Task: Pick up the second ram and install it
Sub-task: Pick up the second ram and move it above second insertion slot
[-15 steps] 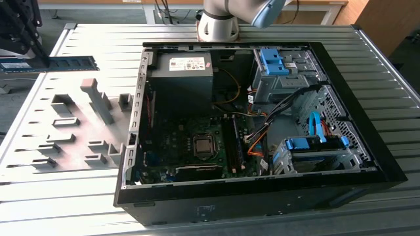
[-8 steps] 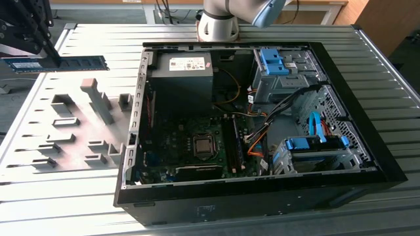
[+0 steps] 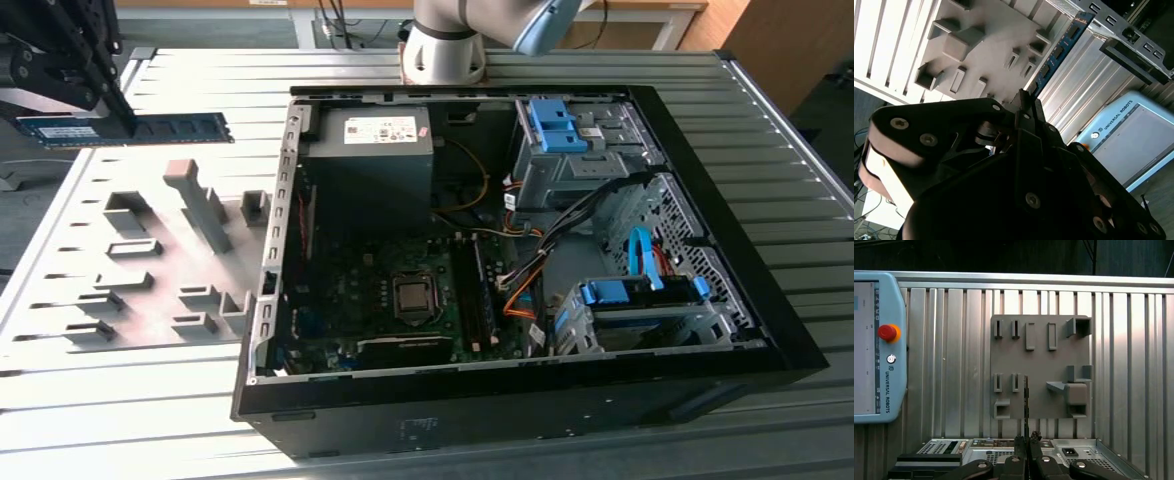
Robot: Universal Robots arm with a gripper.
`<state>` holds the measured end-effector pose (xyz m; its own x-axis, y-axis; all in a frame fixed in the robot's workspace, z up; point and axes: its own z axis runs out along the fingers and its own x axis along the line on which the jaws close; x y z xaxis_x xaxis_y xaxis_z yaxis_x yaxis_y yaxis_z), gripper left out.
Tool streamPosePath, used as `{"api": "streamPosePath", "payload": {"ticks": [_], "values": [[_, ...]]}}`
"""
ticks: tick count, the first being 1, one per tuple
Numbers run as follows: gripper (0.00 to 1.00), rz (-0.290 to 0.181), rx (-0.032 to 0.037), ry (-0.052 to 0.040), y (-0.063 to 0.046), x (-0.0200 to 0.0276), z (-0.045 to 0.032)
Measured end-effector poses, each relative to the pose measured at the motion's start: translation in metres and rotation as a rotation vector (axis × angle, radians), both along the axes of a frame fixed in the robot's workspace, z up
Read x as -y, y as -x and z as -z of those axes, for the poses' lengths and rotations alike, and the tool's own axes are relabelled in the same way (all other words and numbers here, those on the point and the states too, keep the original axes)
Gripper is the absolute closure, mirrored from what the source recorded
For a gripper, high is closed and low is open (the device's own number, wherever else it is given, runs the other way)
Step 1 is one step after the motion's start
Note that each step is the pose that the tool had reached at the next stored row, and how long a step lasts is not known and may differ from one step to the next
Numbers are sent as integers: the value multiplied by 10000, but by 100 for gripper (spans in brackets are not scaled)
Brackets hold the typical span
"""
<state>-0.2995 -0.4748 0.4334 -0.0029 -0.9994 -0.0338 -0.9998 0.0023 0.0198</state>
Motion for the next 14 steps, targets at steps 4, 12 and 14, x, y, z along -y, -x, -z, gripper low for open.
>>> {"api": "streamPosePath", "payload": {"ticks": [4, 12, 14], "values": [[86, 0, -1, 1, -25, 0, -1], [86, 0, 0, 0, -86, 0, 0], [86, 0, 0, 0, -99, 0, 0]]}}
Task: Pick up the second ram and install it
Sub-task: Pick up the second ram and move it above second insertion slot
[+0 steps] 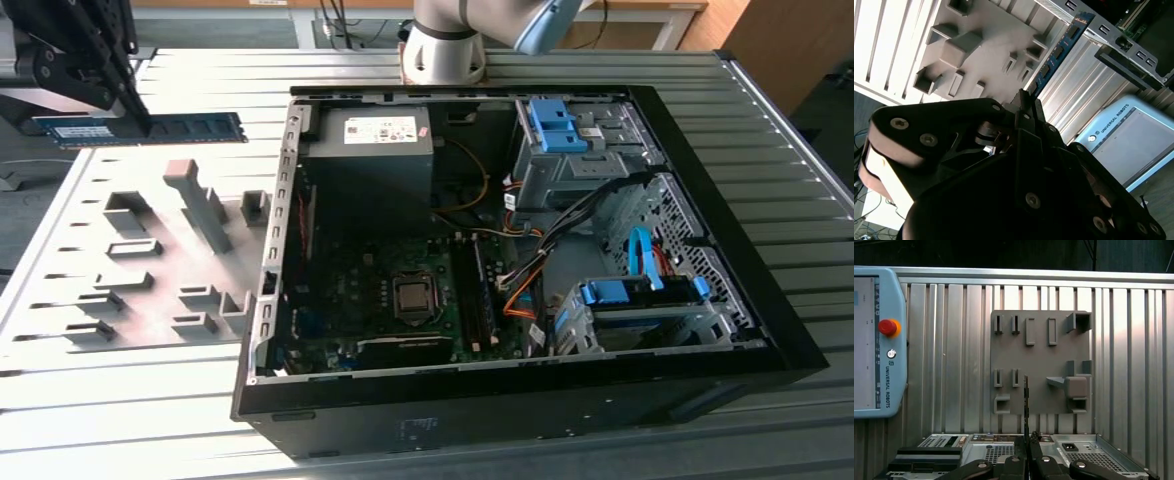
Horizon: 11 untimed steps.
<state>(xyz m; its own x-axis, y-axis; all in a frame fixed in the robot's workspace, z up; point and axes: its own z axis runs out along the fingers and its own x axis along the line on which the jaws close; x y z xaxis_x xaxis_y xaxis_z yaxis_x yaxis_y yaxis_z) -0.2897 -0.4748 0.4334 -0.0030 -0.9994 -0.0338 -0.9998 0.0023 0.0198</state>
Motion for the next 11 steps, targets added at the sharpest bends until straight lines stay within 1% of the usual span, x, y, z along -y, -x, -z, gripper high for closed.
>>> {"api": "streamPosePath", "payload": {"ticks": [11], "values": [[86, -1, -1, 1, -79, 0, -1]]}}
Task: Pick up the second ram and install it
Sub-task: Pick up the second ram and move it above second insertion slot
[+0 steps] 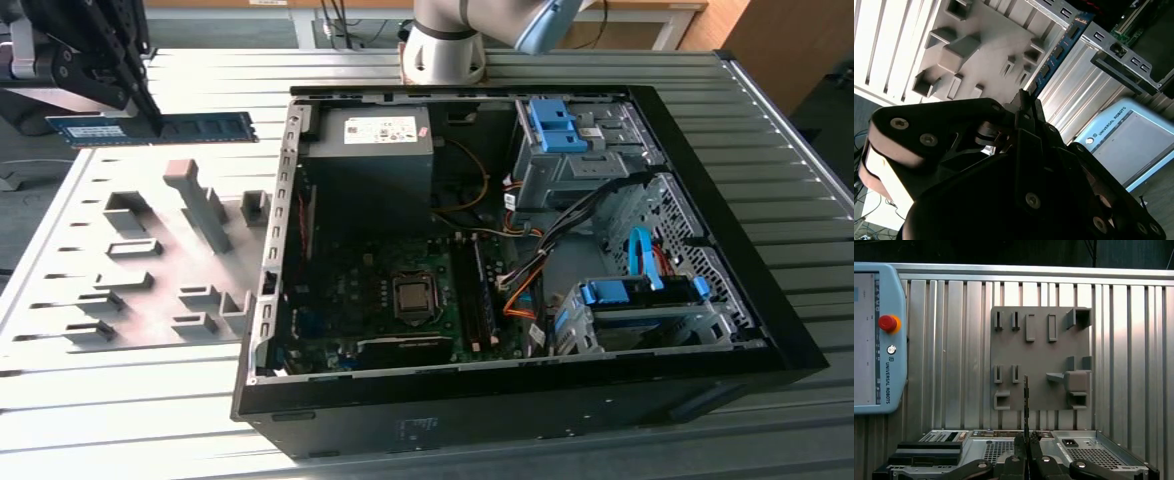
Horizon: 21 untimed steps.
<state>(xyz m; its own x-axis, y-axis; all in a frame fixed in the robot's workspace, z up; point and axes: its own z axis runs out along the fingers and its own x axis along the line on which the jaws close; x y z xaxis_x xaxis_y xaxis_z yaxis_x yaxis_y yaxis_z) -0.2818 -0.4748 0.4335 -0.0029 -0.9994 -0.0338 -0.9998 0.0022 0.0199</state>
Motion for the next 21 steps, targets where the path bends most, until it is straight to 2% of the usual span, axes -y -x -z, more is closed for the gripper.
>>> {"api": "streamPosePath", "payload": {"ticks": [12, 21], "values": [[86, 0, 0, 0, -88, 0, 0], [86, 0, 1, 0, -278, 0, 0]]}}
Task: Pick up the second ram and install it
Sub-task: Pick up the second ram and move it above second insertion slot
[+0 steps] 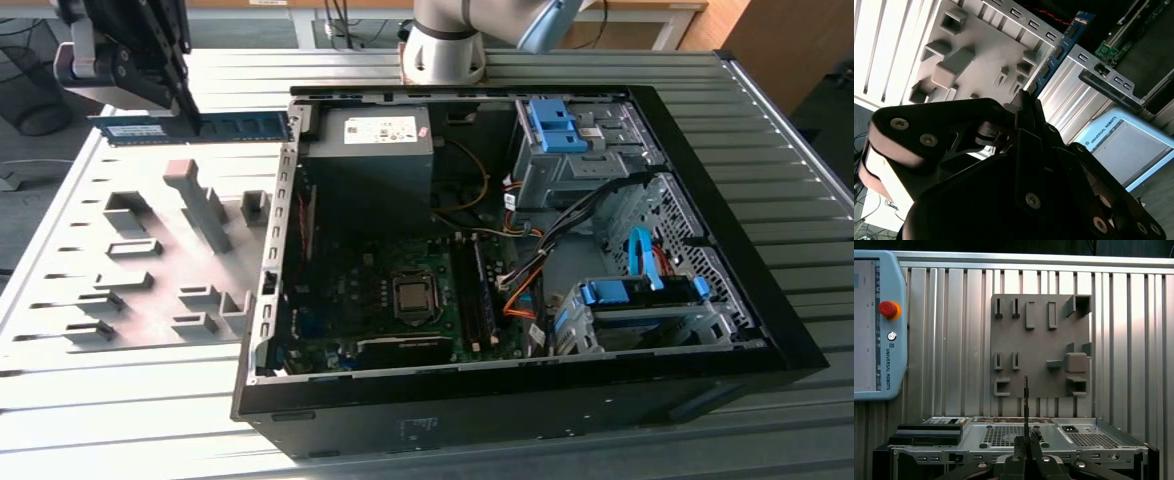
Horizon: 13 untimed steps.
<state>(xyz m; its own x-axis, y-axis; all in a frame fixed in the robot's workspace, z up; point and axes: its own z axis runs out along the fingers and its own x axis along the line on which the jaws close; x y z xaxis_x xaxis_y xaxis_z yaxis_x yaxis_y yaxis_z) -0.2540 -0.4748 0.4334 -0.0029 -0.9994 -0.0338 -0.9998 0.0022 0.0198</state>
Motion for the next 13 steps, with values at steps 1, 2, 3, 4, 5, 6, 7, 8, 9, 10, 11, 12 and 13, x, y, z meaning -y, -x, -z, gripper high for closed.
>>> {"api": "streamPosePath", "payload": {"ticks": [1, 2, 3, 4, 5, 6, 7, 8, 9, 10, 11, 12, 13], "values": [[86, 0, 1, 0, -20, 0, 0], [86, 0, 0, 0, -40, 0, 0], [86, 1, 0, 0, -59, 0, 0], [86, 0, 0, 0, -72, 0, 0], [86, 0, 0, 0, -79, 0, 0], [86, 1, 0, -1, -81, 0, 0], [86, 1, 0, 0, -82, 0, 0], [86, 1, 0, 0, -121, 0, 0], [86, 1, 0, 0, -159, 0, 0], [86, 0, 0, 0, -159, 0, 0], [86, 0, 0, 0, -160, 0, 0], [86, 0, -1, 0, -162, 0, 0], [86, -1, 0, 0, -166, 0, 0]]}}
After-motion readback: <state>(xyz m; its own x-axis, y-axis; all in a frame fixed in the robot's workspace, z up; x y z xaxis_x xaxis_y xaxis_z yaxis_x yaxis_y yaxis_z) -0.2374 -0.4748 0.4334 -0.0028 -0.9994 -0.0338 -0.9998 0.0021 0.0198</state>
